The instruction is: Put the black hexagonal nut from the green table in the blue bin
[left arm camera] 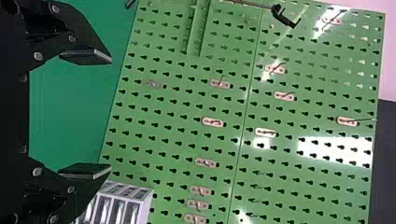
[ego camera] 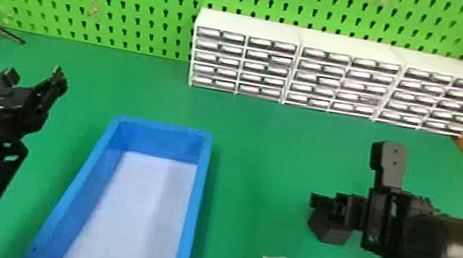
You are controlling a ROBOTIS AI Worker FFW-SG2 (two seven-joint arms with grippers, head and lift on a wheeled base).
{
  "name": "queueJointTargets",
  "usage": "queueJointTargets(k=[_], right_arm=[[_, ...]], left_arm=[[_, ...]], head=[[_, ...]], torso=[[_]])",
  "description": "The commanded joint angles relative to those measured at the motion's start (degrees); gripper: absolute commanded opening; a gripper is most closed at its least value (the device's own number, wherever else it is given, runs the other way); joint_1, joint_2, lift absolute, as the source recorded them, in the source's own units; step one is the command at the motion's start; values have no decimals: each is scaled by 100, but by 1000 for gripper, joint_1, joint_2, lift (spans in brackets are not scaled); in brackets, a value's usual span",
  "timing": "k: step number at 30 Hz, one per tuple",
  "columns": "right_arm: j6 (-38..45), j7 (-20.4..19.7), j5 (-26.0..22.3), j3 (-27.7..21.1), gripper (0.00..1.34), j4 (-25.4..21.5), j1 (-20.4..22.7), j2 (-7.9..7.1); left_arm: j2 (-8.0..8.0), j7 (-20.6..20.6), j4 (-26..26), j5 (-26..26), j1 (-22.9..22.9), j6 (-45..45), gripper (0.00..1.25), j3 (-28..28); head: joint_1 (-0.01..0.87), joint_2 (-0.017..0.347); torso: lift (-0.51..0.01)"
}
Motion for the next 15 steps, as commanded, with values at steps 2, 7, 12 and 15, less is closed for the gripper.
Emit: queueJointTargets(k=[2,7,12,15], right_arm=[[-178,0,-98,22,812,157,-8,-19],[-231,0,-116,66,812,245,-17,-37],[-257,0,-151,83,812,306,-17,-37],[-266,0,-142,110,812,341,-17,-37]], left_arm=[[-1,0,0,1,-2,0,816,-6],[-1,0,0,18,-2,0,816,-6],[-1,0,0,18,-2,0,816,-6],[-1,0,0,18,-2,0,816,-6]], head=[[692,8],[692,8],[692,8],[692,8]], torso=[[-97],[-97],[-97],[-97]])
